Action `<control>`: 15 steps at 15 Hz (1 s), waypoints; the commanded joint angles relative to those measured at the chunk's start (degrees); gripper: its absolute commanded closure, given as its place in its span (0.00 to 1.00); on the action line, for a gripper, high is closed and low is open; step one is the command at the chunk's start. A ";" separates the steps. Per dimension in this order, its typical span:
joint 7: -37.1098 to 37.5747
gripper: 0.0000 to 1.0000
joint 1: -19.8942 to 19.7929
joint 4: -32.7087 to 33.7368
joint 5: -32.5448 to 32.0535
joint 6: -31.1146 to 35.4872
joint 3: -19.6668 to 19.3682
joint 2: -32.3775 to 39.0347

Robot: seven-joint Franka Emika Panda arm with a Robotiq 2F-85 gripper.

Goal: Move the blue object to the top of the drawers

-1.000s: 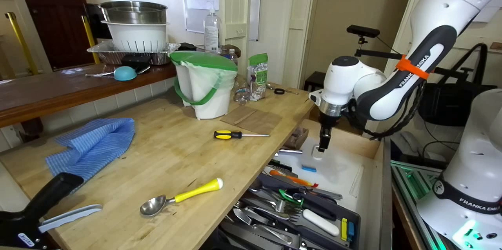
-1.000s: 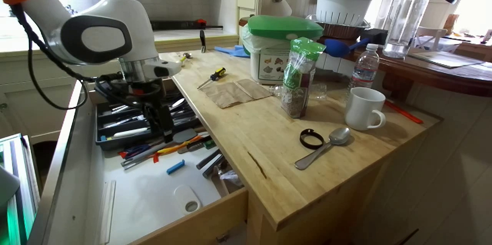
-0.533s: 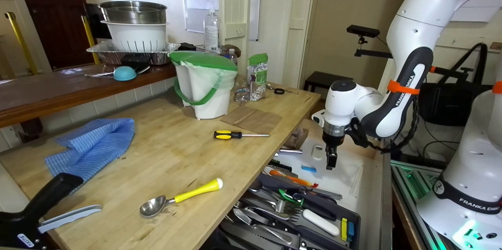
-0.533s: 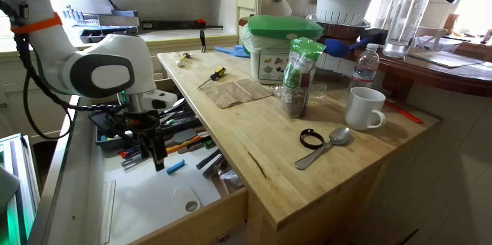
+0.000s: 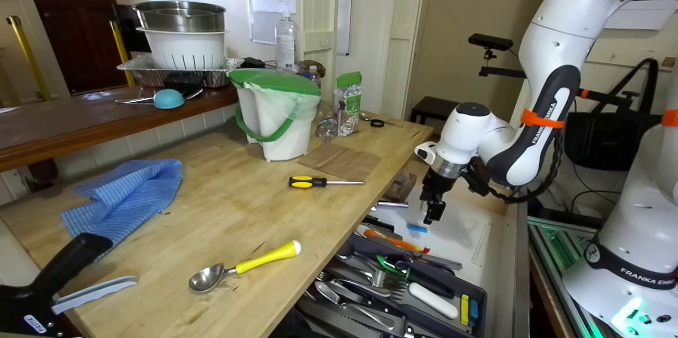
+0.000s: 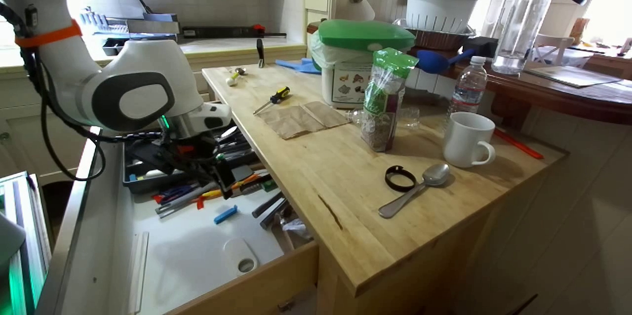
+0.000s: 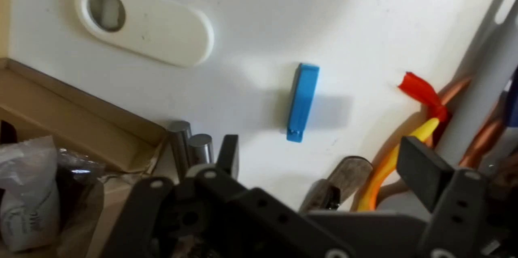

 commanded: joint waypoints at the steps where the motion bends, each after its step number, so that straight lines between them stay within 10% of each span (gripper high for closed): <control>1: -1.50 0.00 -3.05 -0.08 0.14 5.79 1.21 5.16; 6: -0.91 0.00 -4.65 1.27 0.61 5.64 0.78 9.01; 15: -17.46 0.00 -9.54 5.50 23.90 5.22 10.34 16.25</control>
